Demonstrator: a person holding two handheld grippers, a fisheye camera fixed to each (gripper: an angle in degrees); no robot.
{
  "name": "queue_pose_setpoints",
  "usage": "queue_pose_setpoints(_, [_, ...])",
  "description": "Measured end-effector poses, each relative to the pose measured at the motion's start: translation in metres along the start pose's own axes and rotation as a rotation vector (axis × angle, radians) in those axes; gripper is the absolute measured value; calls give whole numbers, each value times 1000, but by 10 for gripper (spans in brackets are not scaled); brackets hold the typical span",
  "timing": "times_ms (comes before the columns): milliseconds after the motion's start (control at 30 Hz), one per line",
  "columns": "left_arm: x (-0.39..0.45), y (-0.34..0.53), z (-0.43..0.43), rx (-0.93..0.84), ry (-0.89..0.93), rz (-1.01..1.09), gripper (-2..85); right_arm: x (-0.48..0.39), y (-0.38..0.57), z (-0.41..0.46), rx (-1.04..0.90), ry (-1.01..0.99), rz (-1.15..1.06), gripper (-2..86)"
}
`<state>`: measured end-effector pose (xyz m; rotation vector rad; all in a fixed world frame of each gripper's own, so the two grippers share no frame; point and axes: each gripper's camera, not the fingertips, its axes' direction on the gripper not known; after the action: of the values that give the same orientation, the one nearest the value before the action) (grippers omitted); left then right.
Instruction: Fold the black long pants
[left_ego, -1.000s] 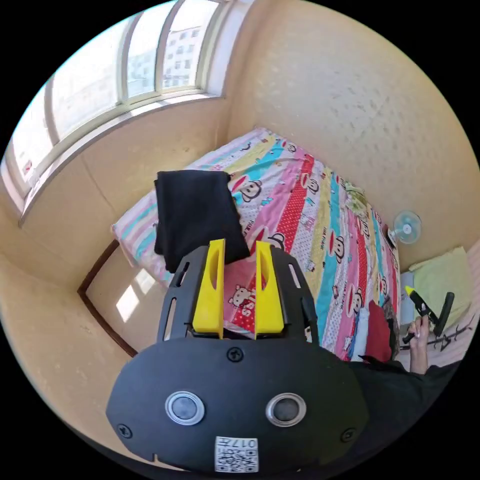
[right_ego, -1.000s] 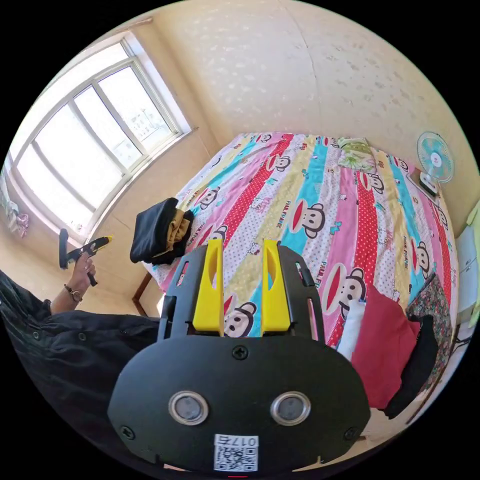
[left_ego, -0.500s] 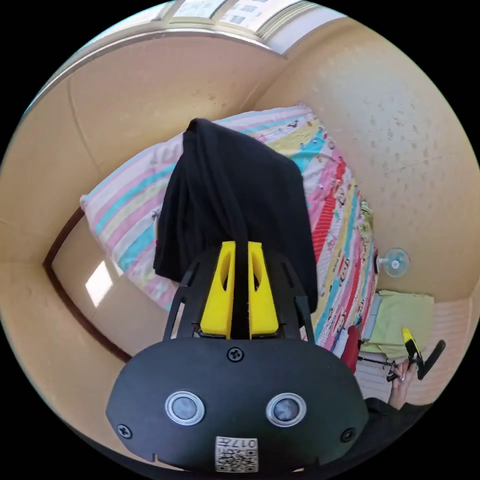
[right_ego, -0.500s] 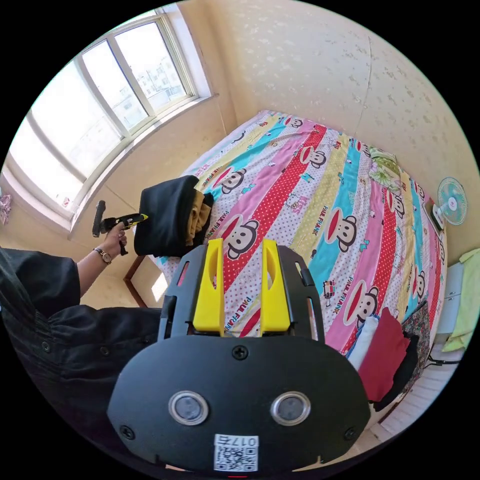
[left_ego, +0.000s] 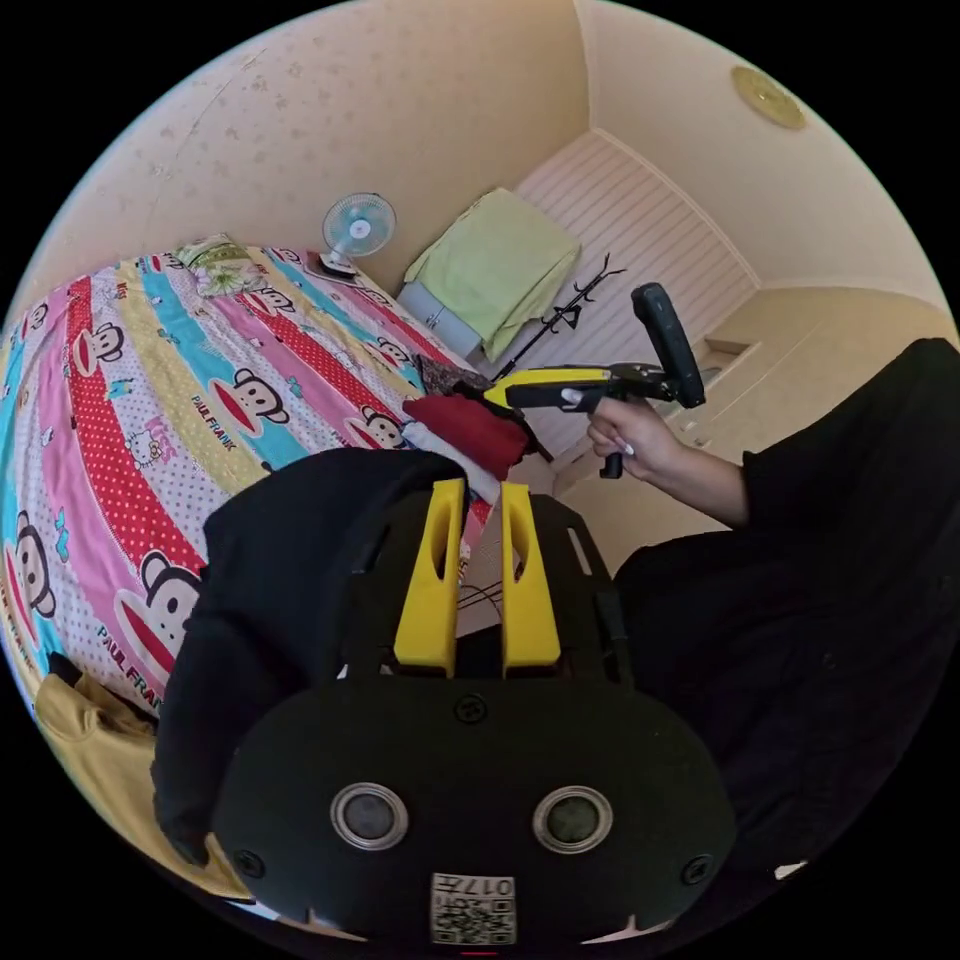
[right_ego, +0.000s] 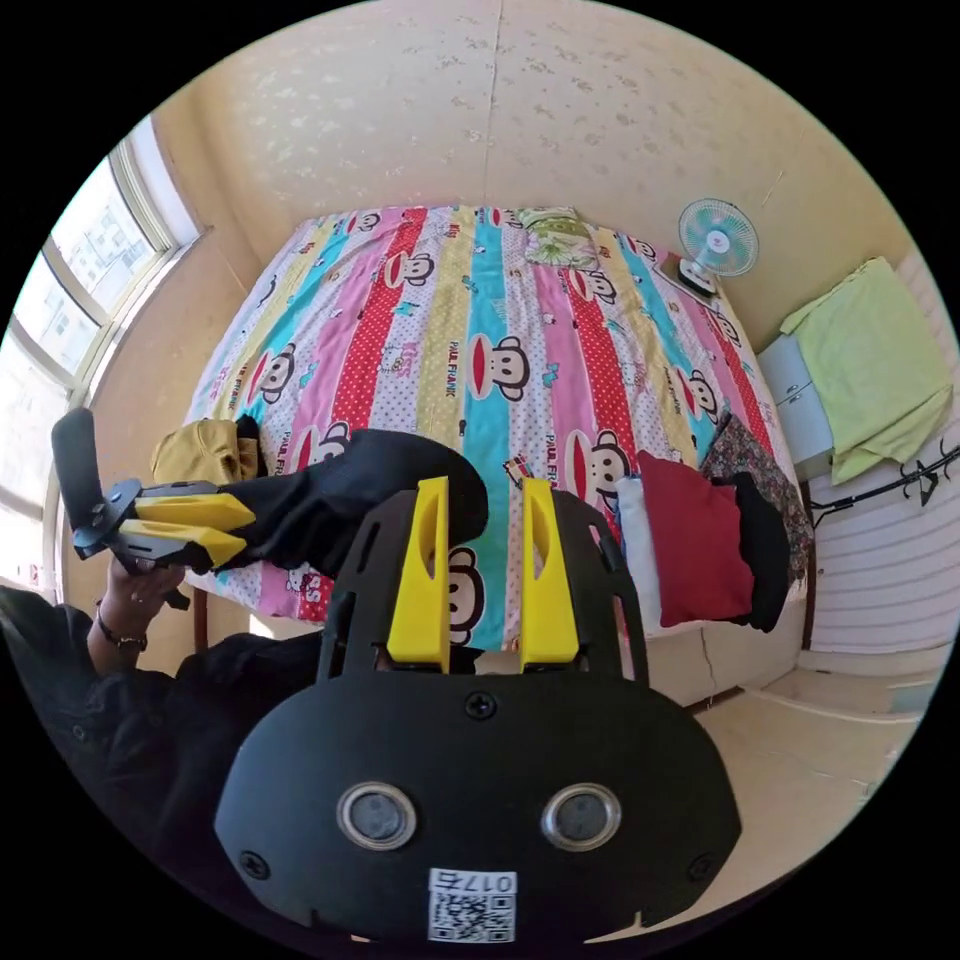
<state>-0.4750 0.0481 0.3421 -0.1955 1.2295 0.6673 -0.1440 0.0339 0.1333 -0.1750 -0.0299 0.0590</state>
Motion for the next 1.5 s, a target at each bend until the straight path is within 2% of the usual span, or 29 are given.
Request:
queue_pose_setpoints(100, [-18, 47, -19, -9, -35, -115, 73, -28, -14, 21, -32, -102, -170, 126])
queue_pose_setpoints(167, [-34, 90, -42, 10, -91, -247, 74, -76, -29, 62, -144, -272, -349, 138])
queue_pose_setpoints(267, [-57, 150, -57, 4, -143, -479, 78, -146, -45, 125, -281, -416, -519, 158])
queue_pose_setpoints(433, [-71, 246, -66, 88, -213, -855, 99, -249, -54, 221, -419, -418, -777, 175])
queue_pose_setpoints(500, [-68, 274, -61, 107, -221, -959, 103, -280, -52, 255, -481, -374, -859, 163])
queue_pose_setpoints(533, [-64, 288, -57, 113, -230, -1012, 107, -293, -51, 265, -483, -320, -904, 127])
queue_pose_setpoints(567, [-59, 299, -53, 121, -240, -1053, 113, -299, -53, 263, -462, -298, -935, 66])
queue_pose_setpoints(700, [-39, 316, -46, 163, -280, -1122, 136, -276, -79, 196, -363, -452, -873, 57])
queue_pose_setpoints(800, [-26, 313, -43, 193, -320, -1112, 149, -227, -98, 113, -219, -552, -823, 55])
queue_pose_setpoints(900, [-4, 289, -51, 276, -401, -1018, 167, -169, -109, 23, -73, -613, -842, 54])
queue_pose_setpoints(1067, [53, 222, -92, 480, -655, -635, 189, -55, -99, -124, 205, -783, -893, 53])
queue_pose_setpoints(1133, [61, 205, -111, 555, -641, -514, 205, -20, -87, -168, 304, -797, -910, 53])
queue_pose_setpoints(1200, [64, 183, -131, 613, -524, -369, 210, 16, -72, -208, 413, -826, -916, 53])
queue_pose_setpoints(1233, [66, 163, -140, 601, -444, -269, 212, 38, -64, -233, 482, -856, -916, 53])
queue_pose_setpoints(1300, [80, 129, -144, 540, -459, -141, 217, 68, -52, -267, 572, -914, -919, 53])
queue_pose_setpoints(1400, [138, 74, -149, 530, -481, 126, 236, 107, -30, -322, 702, -965, -972, 52])
queue_pose_setpoints(1467, [213, 47, -159, 640, -482, 377, 216, 131, -10, -362, 781, -947, -1017, 52])
queue_pose_setpoints(1500, [233, 42, -160, 663, -492, 437, 208, 137, -6, -370, 796, -948, -1019, 52])
